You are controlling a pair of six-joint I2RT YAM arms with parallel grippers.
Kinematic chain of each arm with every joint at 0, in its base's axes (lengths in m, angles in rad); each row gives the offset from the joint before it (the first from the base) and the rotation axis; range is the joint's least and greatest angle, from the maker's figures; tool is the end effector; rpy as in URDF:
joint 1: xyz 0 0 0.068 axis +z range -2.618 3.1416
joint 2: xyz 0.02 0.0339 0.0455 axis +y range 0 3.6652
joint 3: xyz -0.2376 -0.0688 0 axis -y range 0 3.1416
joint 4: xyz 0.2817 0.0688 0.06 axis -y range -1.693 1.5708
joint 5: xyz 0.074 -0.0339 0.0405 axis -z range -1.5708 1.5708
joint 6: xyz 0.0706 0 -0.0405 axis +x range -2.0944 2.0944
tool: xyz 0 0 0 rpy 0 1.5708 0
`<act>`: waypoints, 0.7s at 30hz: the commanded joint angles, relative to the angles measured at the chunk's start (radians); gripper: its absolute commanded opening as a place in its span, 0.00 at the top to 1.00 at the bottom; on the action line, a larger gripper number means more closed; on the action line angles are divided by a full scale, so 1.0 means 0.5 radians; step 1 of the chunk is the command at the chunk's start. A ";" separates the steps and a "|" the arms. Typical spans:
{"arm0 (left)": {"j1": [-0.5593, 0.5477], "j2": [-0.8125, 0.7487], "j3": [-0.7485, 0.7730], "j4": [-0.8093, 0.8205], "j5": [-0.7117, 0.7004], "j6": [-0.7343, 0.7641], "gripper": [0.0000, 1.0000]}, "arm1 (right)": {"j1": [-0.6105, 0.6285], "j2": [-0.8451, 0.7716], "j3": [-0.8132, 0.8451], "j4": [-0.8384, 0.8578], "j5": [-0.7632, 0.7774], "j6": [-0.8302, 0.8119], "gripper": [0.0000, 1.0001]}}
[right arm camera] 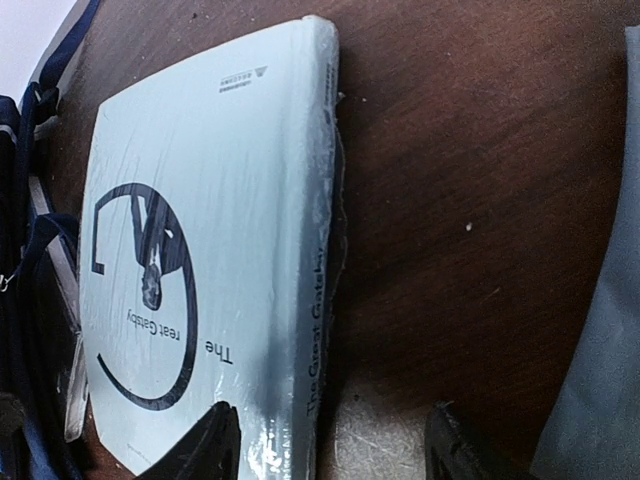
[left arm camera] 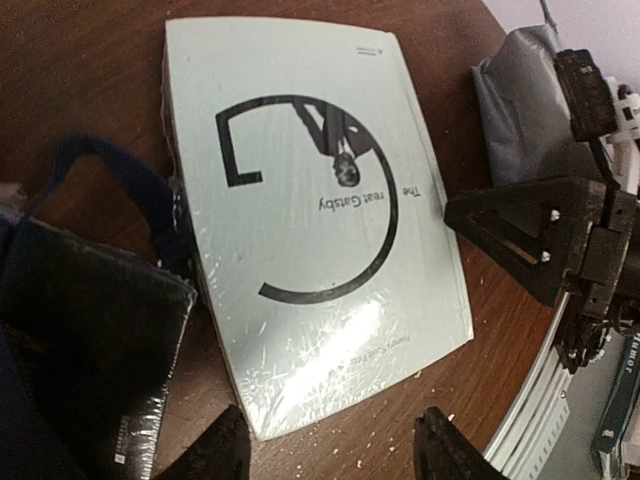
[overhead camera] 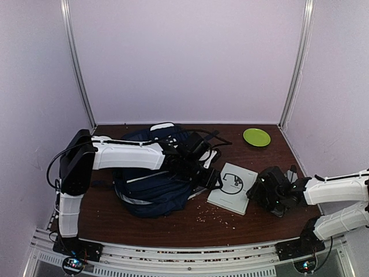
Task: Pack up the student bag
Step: Pick up the book from the center of the board.
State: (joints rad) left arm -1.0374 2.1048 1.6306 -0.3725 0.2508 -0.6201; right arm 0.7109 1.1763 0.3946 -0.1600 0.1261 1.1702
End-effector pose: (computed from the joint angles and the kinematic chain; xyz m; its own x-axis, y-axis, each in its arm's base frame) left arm 0.2459 -0.4509 0.1361 -0.8433 0.3210 -0.4311 0.5255 0.6605 -0.5363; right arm 0.1995 0.1601 0.0605 -0.7834 0.5310 -0.3231 0.3336 0.7978 0.5022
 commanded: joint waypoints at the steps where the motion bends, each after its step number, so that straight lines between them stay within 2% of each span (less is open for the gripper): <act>1: 0.001 0.003 -0.020 0.030 -0.130 -0.313 0.04 | -0.009 -0.054 -0.040 0.013 0.042 0.047 0.37; 7: -0.011 0.032 -0.134 0.112 -0.191 -0.600 0.04 | -0.007 -0.049 -0.036 0.020 0.041 0.004 0.37; 16: -0.009 0.205 0.040 0.093 -0.098 -0.561 0.07 | -0.007 -0.002 -0.012 0.065 -0.010 -0.022 0.37; 21: -0.008 0.275 0.136 -0.032 -0.135 -0.557 0.09 | -0.007 0.022 -0.013 0.105 -0.067 0.016 0.37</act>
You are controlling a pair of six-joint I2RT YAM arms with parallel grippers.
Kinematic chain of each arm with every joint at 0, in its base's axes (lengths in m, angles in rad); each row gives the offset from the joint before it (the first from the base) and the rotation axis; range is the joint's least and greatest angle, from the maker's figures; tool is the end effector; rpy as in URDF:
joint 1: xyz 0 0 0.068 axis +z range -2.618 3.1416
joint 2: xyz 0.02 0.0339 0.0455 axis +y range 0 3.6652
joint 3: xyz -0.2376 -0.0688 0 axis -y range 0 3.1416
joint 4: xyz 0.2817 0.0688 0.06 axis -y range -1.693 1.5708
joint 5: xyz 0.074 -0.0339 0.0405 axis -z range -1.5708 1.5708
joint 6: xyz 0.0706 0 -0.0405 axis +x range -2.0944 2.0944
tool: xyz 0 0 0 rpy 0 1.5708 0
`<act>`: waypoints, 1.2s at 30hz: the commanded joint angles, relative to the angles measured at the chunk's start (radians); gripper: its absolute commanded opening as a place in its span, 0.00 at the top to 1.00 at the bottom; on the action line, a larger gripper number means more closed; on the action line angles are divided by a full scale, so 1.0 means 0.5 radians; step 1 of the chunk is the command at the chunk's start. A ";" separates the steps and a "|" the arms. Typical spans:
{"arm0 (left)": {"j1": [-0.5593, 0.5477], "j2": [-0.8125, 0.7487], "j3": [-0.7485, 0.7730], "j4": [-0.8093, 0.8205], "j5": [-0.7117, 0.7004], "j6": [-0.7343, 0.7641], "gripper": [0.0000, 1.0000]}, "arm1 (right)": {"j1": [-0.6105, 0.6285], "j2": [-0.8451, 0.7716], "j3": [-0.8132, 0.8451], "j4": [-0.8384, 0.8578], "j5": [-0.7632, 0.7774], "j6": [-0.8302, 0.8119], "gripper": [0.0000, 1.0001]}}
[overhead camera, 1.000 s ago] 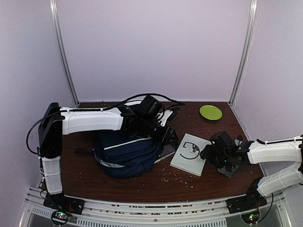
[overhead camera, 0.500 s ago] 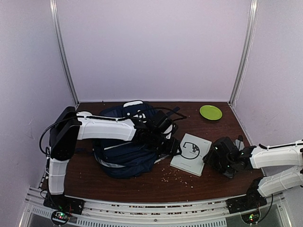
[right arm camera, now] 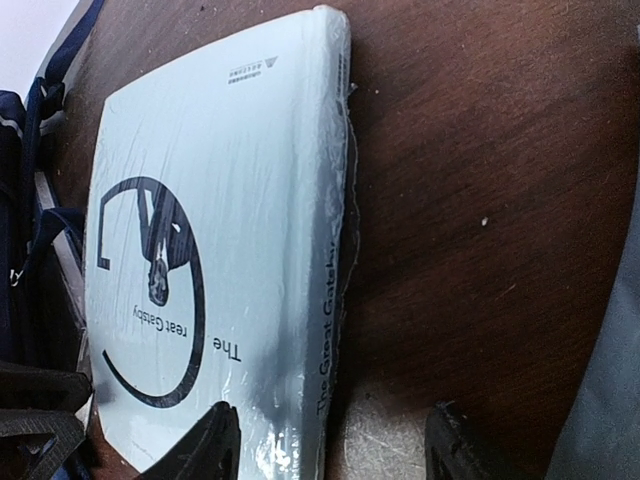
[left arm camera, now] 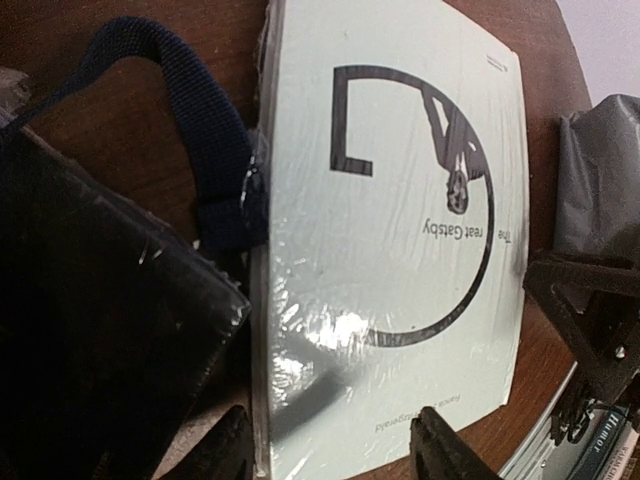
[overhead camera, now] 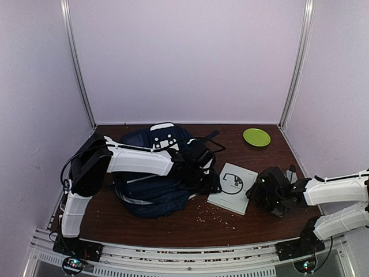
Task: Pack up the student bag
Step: Pick up the book from the center of the board.
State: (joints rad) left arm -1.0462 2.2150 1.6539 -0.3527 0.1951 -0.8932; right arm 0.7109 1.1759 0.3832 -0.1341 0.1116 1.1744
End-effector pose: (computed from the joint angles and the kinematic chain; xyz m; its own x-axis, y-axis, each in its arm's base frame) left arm 0.2489 -0.4575 0.0909 -0.9564 0.1267 -0.2633 0.2605 0.7777 -0.5721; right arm 0.1988 0.1608 0.0590 -0.7854 0.5334 -0.3140 0.3282 0.7890 0.5195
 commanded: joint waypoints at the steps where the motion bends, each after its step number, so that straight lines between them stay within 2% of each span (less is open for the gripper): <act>1: 0.009 0.054 0.086 -0.090 -0.051 -0.015 0.09 | -0.006 0.020 0.008 0.055 -0.039 0.017 0.37; 5: 0.009 0.054 0.069 -0.123 -0.121 -0.025 0.10 | -0.004 0.005 0.000 0.040 -0.042 0.034 0.37; 9: 0.007 0.093 0.079 -0.123 -0.076 -0.023 0.13 | -0.001 0.012 -0.015 0.024 -0.052 0.048 0.37; 16: 0.003 0.129 0.058 0.008 0.104 -0.010 0.39 | -0.001 0.088 -0.047 0.123 -0.120 0.088 0.37; 27: 0.003 0.171 0.024 0.076 0.199 -0.011 0.71 | 0.005 0.210 -0.076 0.369 -0.345 0.136 0.38; 32: 0.001 0.192 0.024 0.095 0.238 -0.013 0.83 | 0.005 0.238 -0.122 0.561 -0.453 0.185 0.40; 36: 0.003 0.209 -0.001 0.161 0.305 -0.031 0.88 | 0.005 0.240 -0.135 0.821 -0.598 0.182 0.42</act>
State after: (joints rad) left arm -1.0328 2.2658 1.6733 -0.3683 0.2909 -0.9081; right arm 0.6964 1.2579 0.3401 0.1291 0.0227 1.2331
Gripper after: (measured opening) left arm 0.200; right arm 0.591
